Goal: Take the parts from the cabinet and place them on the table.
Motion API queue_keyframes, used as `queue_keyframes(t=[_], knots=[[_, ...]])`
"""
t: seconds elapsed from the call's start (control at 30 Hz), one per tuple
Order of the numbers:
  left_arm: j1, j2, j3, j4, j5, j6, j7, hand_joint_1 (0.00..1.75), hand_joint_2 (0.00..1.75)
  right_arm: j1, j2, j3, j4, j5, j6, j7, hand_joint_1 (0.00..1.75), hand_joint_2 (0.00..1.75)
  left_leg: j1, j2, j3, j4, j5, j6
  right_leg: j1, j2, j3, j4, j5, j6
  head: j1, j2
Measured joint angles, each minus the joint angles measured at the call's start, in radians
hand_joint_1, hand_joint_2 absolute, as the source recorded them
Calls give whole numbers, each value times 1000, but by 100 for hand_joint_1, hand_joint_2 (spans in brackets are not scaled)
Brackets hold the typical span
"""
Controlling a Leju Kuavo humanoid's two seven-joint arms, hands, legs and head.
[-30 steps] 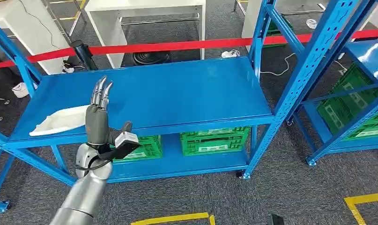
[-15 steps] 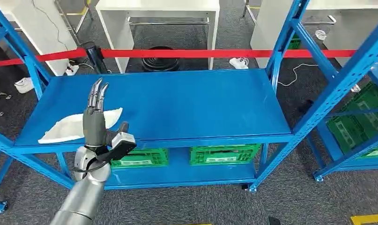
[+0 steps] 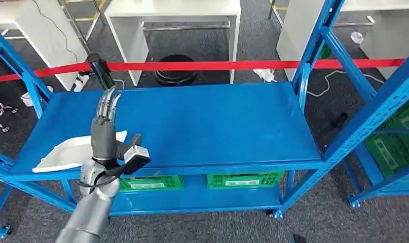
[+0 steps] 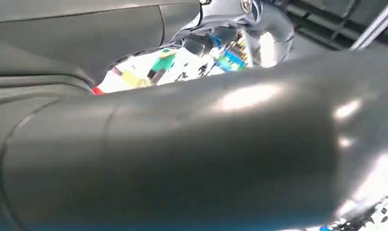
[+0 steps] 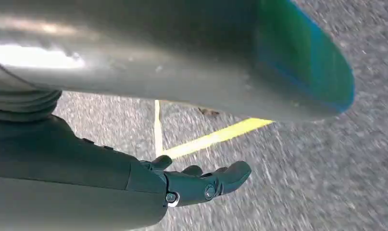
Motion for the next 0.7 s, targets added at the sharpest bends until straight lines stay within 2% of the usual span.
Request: queue_keyframes(t=[0.07, 0.1, 0.13, 0.17, 0.2, 0.23, 0.27, 0.3, 0.33, 0.37, 0.4, 0.43, 0.53, 0.6, 0.7], knots=[[7, 0, 6, 4, -18, 0, -3, 0, 0, -2, 0, 0, 0, 3, 0, 2, 0, 0, 5, 3, -88, 137, -60, -11, 0, 0, 6, 0, -9, -4, 0, 0], [13, 0, 8, 9, -23, 0, -2, 0, 0, -1, 0, 0, 0, 4, -1, 3, 0, 0, 6, 4, -127, 186, -80, -13, 1, 0, 10, 0, -14, -5, 0, 0], [15, 0, 9, 16, -28, 0, 2, 0, 0, -1, 0, 0, 0, 4, -2, 4, 0, 0, 7, 4, -150, 199, -73, -12, 1, 1, 16, 0, -19, -4, 0, 0], [15, -1, 9, 24, -31, 0, 8, 0, 0, 0, 0, 0, 0, 4, -3, 6, 0, 0, 7, 5, -149, 162, -34, -10, 1, 1, 25, 0, -25, -3, 0, 0], [14, -2, 8, 32, -32, 0, 15, 0, 175, 0, 0, 0, 0, 6, -3, 9, 0, 0, 7, 6, -126, 89, 24, -6, 1, 2, 35, 0, -32, -2, 0, 0], [13, -3, 8, 38, -34, 0, 22, 0, 175, 0, 0, 0, 0, 6, -3, 9, 0, 0, 6, 7, -92, -5, 89, -2, 1, 2, 47, 0, -38, 0, 0, 0], [11, -3, 8, 44, -34, 0, 23, 0, 175, 1, 0, 0, 0, 6, -4, 13, 0, 0, 5, 10, -71, -81, 131, 4, 1, 2, 50, -2, -44, 4, 0, 0], [8, -4, 8, 55, -34, -1, 24, 0, 175, -1, 0, 0, 0, 6, -6, 19, 0, 0, -2, 12, -73, -81, 97, 6, 1, 2, 52, -1, -44, 9, 2, 0], [4, -8, 6, 66, -34, -6, 28, 0, 175, -3, 0, 0, 0, 5, -6, 25, 0, 0, -7, 13, -68, -89, 80, 12, 1, 3, 45, -1, -44, 16, -3, 0], [3, -12, 2, 76, -34, -12, 39, 0, 175, -2, 0, 0, 0, 5, -6, 28, 0, 0, -7, 12, -67, -94, 113, 18, 2, 2, 46, -2, -47, 23, -2, 0], [2, -18, -7, 87, -35, -15, 45, 0, 175, 0, 0, 0, 0, 6, -6, 30, 0, 0, 0, 9, -64, -95, 118, 6, 8, -1, 49, 0, -56, 9, 0, 0], [-4, -22, -18, 107, -46, -18, 57, 0, 175, 2, 0, 0, 0, 7, -6, 35, 0, 0, -3, 7, -64, -95, 119, 8, 7, -1, 50, -1, -50, 0, 1, 0], [-11, -34, -55, 142, -64, -22, 67, 0, 175, 1, 6, 0, 0, 11, -5, 43, 0, 0, -4, 6, -63, -95, 115, 17, 6, -1, 58, -14, -48, 8, 2, 0], [-13, -40, -68, 158, -66, -23, 68, 0, 175, 1, 9, 0, 0, 12, -5, 45, 0, 0, -4, 6, -63, -95, 113, 22, 5, 0, 62, -21, -47, 20, 2, 0], [-19, -42, -81, 176, -75, -24, 79, 0, 175, 1, 12, 0, 0, 15, -5, 52, 0, 0, -4, 6, -63, -95, 112, 26, 5, -1, 64, -26, -45, 27, 2, 0]])
